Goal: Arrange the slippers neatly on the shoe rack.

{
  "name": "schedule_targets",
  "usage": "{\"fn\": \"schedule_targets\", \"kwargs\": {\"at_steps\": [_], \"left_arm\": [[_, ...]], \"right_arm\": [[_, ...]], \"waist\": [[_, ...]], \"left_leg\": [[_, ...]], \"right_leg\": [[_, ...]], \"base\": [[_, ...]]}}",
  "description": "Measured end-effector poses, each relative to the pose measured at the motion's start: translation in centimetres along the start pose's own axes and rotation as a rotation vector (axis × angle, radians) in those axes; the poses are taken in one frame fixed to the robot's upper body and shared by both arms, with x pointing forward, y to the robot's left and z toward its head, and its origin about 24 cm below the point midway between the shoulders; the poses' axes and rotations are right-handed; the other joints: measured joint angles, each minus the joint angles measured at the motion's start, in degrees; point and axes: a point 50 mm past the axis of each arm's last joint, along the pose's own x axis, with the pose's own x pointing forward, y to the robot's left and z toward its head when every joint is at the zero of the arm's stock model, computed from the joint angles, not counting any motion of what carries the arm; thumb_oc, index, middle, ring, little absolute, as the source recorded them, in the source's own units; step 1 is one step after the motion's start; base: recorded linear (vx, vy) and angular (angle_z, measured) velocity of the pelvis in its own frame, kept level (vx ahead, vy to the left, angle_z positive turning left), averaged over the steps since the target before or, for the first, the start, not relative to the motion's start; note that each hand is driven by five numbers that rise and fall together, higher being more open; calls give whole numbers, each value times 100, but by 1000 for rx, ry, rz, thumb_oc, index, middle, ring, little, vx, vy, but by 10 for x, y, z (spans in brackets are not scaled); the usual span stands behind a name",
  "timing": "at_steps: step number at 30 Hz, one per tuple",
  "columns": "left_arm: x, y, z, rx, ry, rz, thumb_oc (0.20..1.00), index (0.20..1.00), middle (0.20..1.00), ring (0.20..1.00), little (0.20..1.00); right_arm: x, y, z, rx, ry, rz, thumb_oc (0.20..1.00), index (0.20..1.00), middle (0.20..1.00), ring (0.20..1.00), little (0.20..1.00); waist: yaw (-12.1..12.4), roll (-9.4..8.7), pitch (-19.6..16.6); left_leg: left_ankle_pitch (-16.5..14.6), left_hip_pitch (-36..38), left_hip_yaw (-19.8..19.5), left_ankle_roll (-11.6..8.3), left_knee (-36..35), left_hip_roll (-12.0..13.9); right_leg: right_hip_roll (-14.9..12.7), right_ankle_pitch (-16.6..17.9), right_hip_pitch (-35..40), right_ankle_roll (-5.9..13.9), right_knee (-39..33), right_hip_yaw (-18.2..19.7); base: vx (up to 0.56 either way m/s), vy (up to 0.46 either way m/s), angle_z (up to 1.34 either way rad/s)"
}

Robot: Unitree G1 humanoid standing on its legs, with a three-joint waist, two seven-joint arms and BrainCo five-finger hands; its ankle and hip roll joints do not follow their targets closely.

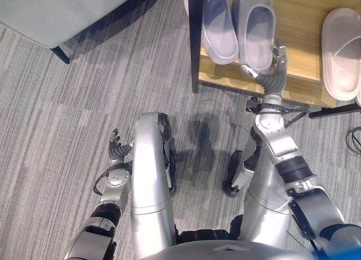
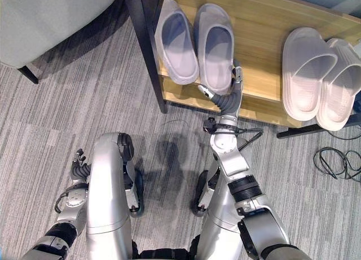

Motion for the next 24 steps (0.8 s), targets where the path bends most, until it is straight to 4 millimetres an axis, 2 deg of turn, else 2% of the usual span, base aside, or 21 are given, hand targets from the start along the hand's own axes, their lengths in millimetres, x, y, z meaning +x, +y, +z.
{"fn": "schedule_targets", "kwargs": {"at_steps": [4,6,16,19,24], "left_arm": [[0,0,0,0,1,-1,1000,1000,1000,1000,1000],[-1,-1,-5,4,20,4,1000,1000,1000,1000,1000],[-2,-1,-8,8,36,7,1000,1000,1000,1000,1000],[-2,-1,-9,8,37,7,1000,1000,1000,1000,1000],[-4,-1,-11,15,39,4,1000,1000,1000,1000,1000]], "right_arm": [[-3,6,3,8,-13,42,1000,1000,1000,1000,1000],[-9,17,10,52,-25,62,1000,1000,1000,1000,1000],[-17,15,6,33,-28,69,1000,1000,1000,1000,1000],[-15,10,6,-5,-51,44,1000,1000,1000,1000,1000],[3,-15,19,-122,-166,-102,1000,1000,1000,1000,1000]], "waist": [[-41,1,2],[-96,2,3],[-110,5,5],[-107,5,6],[-75,10,9]], "left_leg": [[0,0,0,0,6,1],[0,2,0,0,7,2],[0,6,1,-1,7,4],[0,6,2,-1,6,4],[0,6,4,-1,9,1]], "right_leg": [[1,0,-1,0,7,1],[2,0,0,0,6,2],[7,0,-1,0,11,4],[6,0,-2,0,12,5],[4,0,-1,0,23,9]], "base": [[0,0,0],[0,0,0],[0,0,0],[0,0,0],[0,0,0]]}}
